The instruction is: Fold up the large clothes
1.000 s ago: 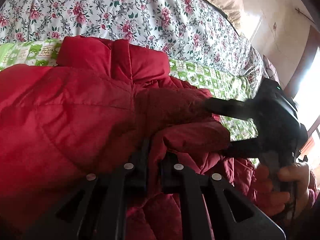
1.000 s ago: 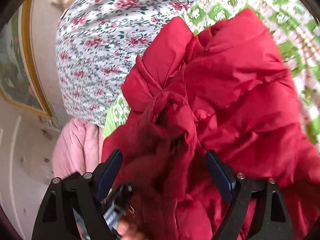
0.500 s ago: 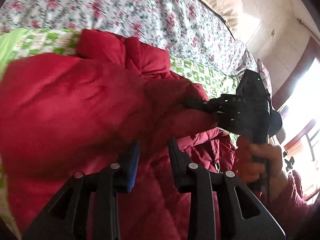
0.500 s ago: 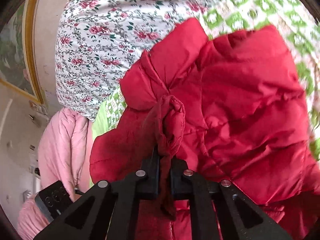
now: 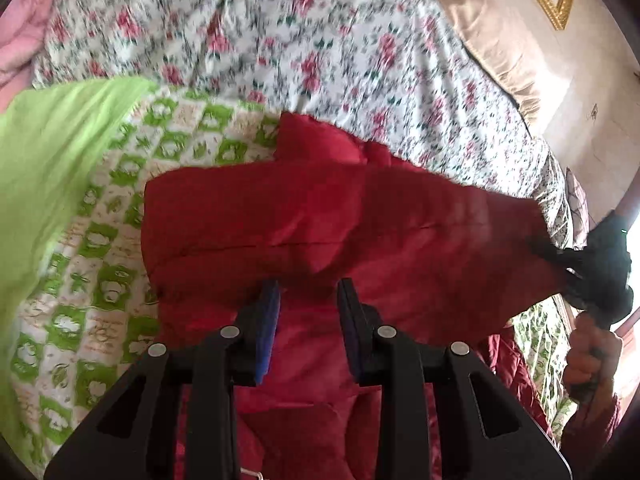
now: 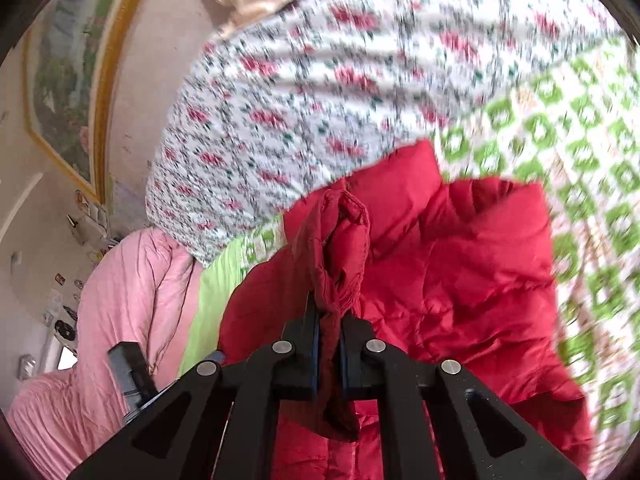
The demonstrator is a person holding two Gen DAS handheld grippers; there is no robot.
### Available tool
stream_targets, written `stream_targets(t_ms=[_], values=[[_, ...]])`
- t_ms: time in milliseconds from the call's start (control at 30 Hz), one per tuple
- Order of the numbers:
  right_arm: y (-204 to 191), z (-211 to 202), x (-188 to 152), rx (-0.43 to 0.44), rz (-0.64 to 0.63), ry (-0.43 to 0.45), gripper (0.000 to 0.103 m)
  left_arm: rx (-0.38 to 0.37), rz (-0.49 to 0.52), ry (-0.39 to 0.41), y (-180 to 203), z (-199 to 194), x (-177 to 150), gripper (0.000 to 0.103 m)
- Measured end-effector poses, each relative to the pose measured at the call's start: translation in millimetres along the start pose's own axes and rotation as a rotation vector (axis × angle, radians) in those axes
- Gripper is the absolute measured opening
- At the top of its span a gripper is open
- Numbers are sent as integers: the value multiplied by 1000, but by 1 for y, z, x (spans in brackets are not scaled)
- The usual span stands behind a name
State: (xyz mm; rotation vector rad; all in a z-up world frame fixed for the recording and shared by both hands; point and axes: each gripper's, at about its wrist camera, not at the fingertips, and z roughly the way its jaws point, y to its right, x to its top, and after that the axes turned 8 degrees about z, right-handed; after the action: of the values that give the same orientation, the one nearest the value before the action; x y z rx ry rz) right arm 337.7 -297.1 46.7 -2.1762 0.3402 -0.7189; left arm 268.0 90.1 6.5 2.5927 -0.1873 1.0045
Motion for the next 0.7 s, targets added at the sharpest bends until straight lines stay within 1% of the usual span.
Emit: stream_targets(t_ms=[67, 133, 200, 300, 367, 433, 467, 533, 567, 600, 633, 700], values=[[6, -5, 1, -43, -21, 16, 6, 12, 8, -25, -2, 9, -4, 27], [18, -1, 2, -96, -19, 10, 6, 6, 20, -52, -2, 22, -7, 27], [36, 10, 0, -146, -3, -14, 6, 18, 38, -65, 2, 29, -9, 27], [59, 28, -6, -226, 0, -45, 6, 17, 59, -83, 6, 34, -11, 27], [75, 42, -11, -261, 8, -68, 6, 8, 58, -101, 4, 39, -13, 27], [84, 48, -15, -277, 9, -77, 8, 1, 58, -122, 2, 45, -15, 27], [87, 50, -16, -287, 6, -75, 12, 0, 59, -131, 1, 48, -17, 27], [86, 49, -17, -305, -1, -78, 15, 0, 59, -136, 0, 51, -19, 27], [83, 45, -16, -311, 1, -74, 23, 0, 60, -137, 0, 51, -19, 27], [79, 39, -14, -322, 3, -61, 25, 2, 61, -138, 0, 52, -19, 27], [75, 34, -14, -331, -1, -45, 25, 4, 62, -139, 0, 52, -19, 27], [54, 11, -10, -338, -50, 41, 25, 8, 65, -139, 1, 52, -20, 27]])
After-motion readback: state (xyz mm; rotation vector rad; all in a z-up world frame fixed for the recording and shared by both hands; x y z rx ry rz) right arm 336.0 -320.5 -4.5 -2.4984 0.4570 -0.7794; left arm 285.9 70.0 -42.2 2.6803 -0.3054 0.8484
